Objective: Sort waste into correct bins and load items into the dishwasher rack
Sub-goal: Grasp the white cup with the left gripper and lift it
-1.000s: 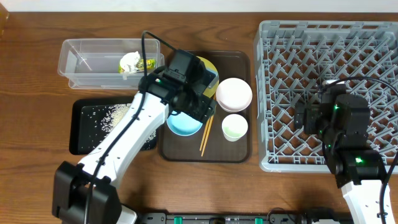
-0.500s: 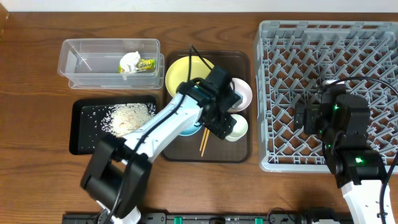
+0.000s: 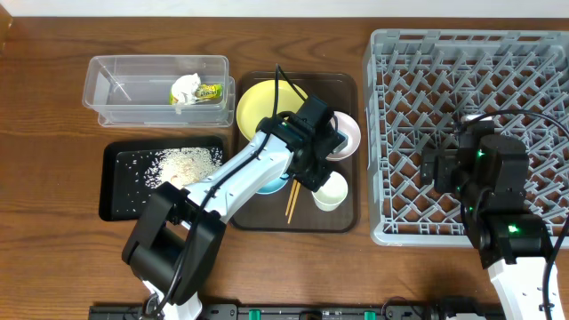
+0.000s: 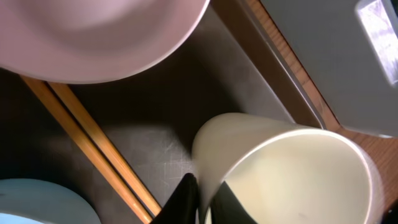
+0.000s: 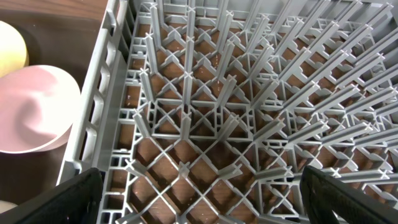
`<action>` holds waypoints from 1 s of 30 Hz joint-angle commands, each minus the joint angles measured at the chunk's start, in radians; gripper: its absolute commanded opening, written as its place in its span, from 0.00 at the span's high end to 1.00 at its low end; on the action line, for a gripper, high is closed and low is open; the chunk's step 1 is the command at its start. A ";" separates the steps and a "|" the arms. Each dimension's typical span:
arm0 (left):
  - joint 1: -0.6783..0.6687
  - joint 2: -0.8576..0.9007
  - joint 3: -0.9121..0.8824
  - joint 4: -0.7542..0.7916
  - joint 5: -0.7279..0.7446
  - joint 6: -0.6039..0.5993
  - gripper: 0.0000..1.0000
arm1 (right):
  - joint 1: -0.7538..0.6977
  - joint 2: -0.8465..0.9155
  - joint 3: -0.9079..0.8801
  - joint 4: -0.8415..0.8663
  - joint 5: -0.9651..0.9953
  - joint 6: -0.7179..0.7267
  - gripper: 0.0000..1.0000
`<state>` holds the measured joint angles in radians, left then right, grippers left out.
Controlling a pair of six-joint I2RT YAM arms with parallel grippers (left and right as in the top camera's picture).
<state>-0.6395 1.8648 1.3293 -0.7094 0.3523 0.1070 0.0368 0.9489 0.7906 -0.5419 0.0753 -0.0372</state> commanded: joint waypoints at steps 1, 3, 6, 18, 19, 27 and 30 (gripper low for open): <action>0.002 0.015 0.010 -0.003 -0.008 -0.016 0.93 | 0.010 -0.002 0.022 -0.001 -0.002 0.006 0.01; 0.002 0.015 0.010 -0.003 -0.001 -0.016 0.94 | 0.010 -0.002 0.022 -0.001 -0.002 0.006 0.01; 0.005 0.009 0.010 -0.004 0.006 -0.034 0.94 | 0.010 -0.002 0.022 -0.001 -0.023 0.006 0.01; 0.309 -0.148 0.010 0.158 0.575 -0.208 0.94 | 0.010 0.028 0.022 0.109 -0.198 0.006 0.01; 0.345 -0.148 0.010 0.209 0.639 -0.255 0.94 | 0.010 0.041 0.022 0.122 -0.248 0.006 0.01; 0.447 -0.121 0.010 0.584 0.800 -0.690 0.94 | 0.010 0.202 0.022 0.306 -0.745 0.006 0.06; 0.432 -0.119 0.010 0.653 0.831 -0.784 0.94 | 0.010 0.272 0.022 0.426 -0.902 0.006 0.05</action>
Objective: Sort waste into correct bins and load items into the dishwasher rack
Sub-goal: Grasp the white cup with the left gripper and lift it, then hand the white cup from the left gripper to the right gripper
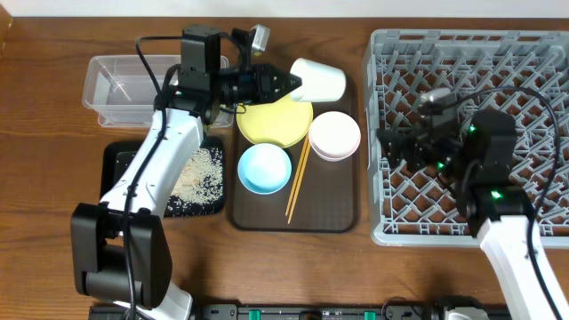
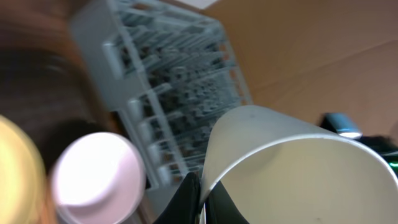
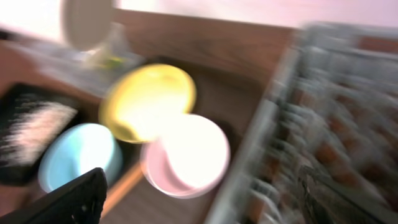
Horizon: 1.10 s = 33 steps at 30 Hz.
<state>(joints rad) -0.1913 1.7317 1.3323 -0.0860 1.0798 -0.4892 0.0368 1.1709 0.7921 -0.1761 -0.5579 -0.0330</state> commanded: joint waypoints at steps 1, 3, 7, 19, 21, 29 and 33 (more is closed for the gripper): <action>-0.021 0.014 0.007 0.041 0.110 -0.205 0.94 | 0.011 0.070 0.020 0.095 -0.303 0.002 0.04; -0.031 0.014 0.007 0.051 0.117 -0.232 0.94 | 0.010 0.107 0.020 0.164 -0.356 0.002 0.04; -0.054 0.014 0.007 0.050 0.133 -0.251 0.94 | 0.010 0.166 0.020 0.294 -0.450 0.003 0.04; -0.102 0.014 0.007 0.050 0.163 -0.295 0.94 | 0.010 0.207 0.020 0.629 -0.556 0.002 0.07; -0.103 0.014 0.007 0.048 0.171 -0.304 0.94 | 0.010 0.207 0.020 0.675 -0.579 0.002 0.08; -0.103 0.014 0.007 0.047 0.238 -0.356 0.94 | 0.010 0.207 0.020 0.742 -0.645 0.002 0.13; -0.103 0.014 0.007 0.047 0.279 -0.363 0.94 | 0.010 0.207 0.020 0.746 -0.644 0.002 0.17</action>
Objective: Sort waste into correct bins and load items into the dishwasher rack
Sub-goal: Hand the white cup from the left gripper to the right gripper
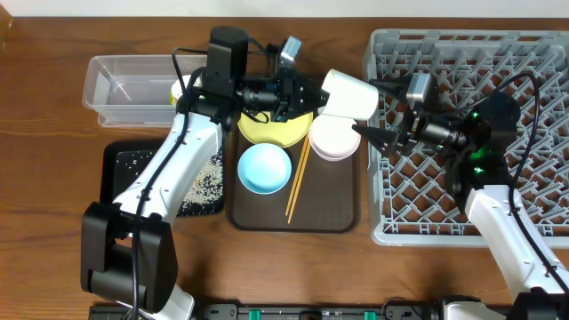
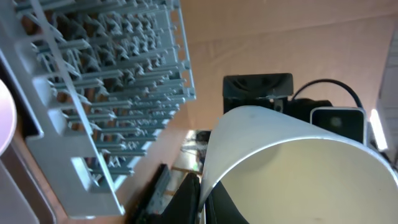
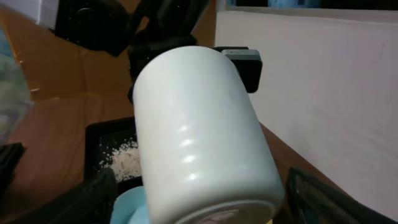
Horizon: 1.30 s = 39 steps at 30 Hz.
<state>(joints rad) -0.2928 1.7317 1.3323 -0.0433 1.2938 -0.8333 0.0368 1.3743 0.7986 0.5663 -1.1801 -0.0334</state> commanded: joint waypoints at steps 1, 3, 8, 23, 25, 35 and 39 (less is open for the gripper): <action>-0.002 0.014 0.007 0.004 0.068 -0.019 0.94 | 0.010 0.003 0.014 0.006 -0.022 0.002 0.18; -0.002 0.014 0.007 0.004 0.072 -0.024 0.94 | 0.010 0.003 0.014 0.008 -0.022 0.002 0.20; -0.011 0.014 0.007 0.004 0.076 -0.037 0.94 | 0.010 0.003 0.014 0.034 -0.021 0.002 0.19; -0.027 0.014 0.007 0.003 0.076 -0.037 0.94 | 0.016 0.003 0.014 0.054 -0.021 0.002 0.35; -0.027 0.014 0.007 0.003 0.076 -0.038 0.94 | 0.016 0.003 0.014 0.054 -0.021 0.002 0.40; -0.027 0.014 0.007 0.004 0.071 -0.005 0.90 | 0.016 0.003 0.014 0.034 0.005 0.003 0.52; -0.027 0.014 0.007 -0.034 -0.007 0.144 0.87 | 0.016 0.003 0.014 -0.049 0.046 0.014 0.58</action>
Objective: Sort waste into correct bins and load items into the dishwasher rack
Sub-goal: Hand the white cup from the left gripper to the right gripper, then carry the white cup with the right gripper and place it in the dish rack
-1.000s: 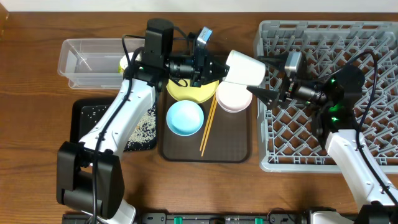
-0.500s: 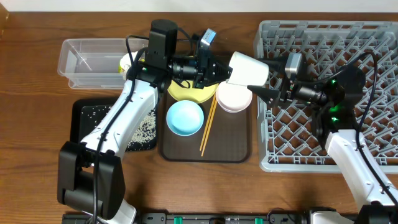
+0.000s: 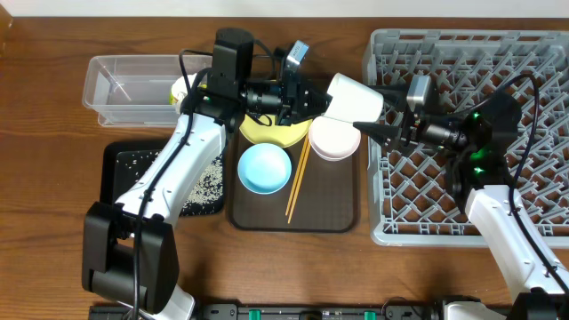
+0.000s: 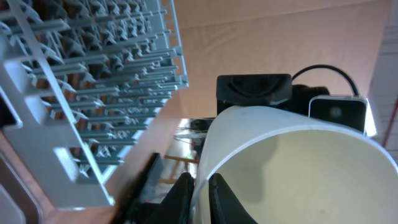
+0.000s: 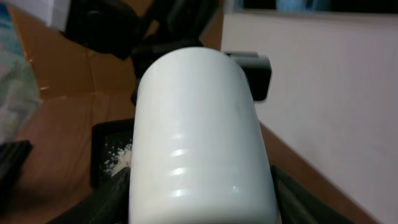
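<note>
A white cup hangs on its side in the air between the brown tray and the grey dishwasher rack. My left gripper is shut on its rim, one finger inside the cup and one outside. My right gripper comes from the rack side. Its fingers press both sides of the cup's closed end.
On the tray lie a blue bowl, a pink bowl, a yellow plate and chopsticks. A clear bin with wrappers sits far left, and a black tray with rice is in front of it.
The cup has shifted slightly toward the rack in my left gripper. My right gripper's fingers, then spread wide of the cup, now sit against its sides.
My left gripper was shut on the cup's rim down on the tray, with the right gripper over the rack. Then the cup was in the air behind the tray. Then it was by the rack, facing the open right gripper. Now both grippers hold it.
</note>
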`<action>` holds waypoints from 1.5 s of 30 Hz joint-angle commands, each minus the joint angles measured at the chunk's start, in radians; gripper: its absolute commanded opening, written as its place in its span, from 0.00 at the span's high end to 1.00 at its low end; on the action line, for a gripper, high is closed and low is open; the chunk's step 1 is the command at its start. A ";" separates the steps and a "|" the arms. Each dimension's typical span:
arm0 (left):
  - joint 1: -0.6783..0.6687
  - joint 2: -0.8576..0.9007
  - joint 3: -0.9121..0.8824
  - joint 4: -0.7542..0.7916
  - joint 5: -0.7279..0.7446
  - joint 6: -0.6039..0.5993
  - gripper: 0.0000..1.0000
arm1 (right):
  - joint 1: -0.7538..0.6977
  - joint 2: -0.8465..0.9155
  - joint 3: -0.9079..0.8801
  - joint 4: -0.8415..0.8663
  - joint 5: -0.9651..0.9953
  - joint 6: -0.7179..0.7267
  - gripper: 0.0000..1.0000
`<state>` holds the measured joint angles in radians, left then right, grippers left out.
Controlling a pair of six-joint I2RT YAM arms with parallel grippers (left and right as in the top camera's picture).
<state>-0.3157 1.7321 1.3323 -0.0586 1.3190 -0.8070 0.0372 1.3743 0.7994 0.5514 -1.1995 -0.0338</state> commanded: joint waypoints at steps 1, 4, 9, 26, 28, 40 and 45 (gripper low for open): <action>-0.005 0.014 0.007 -0.054 -0.080 0.152 0.87 | 0.016 0.003 0.013 -0.074 0.108 0.021 0.59; -0.005 0.014 0.007 -0.177 -0.248 0.266 0.87 | 0.016 0.003 0.013 -0.177 0.261 0.021 0.64; -0.002 0.013 0.007 -0.331 -0.497 0.417 0.88 | 0.015 0.002 0.013 -0.249 0.436 0.021 0.71; 0.091 -0.034 0.007 -0.557 -0.801 0.600 0.87 | -0.013 -0.118 0.015 -0.437 0.627 0.022 0.99; 0.095 -0.063 0.007 -0.599 -0.886 0.629 0.86 | -0.026 -0.153 0.020 -0.487 0.628 0.022 0.99; 0.103 -0.235 0.007 -0.658 -1.130 0.657 0.83 | -0.132 -0.244 0.231 -1.079 0.898 0.022 0.99; 0.103 -0.235 0.007 -0.659 -1.130 0.657 0.83 | -0.157 -0.243 0.333 -1.282 1.044 0.022 0.99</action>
<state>-0.2176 1.4967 1.3338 -0.7151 0.2173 -0.1692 -0.0994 1.1431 1.0733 -0.6788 -0.2905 -0.0116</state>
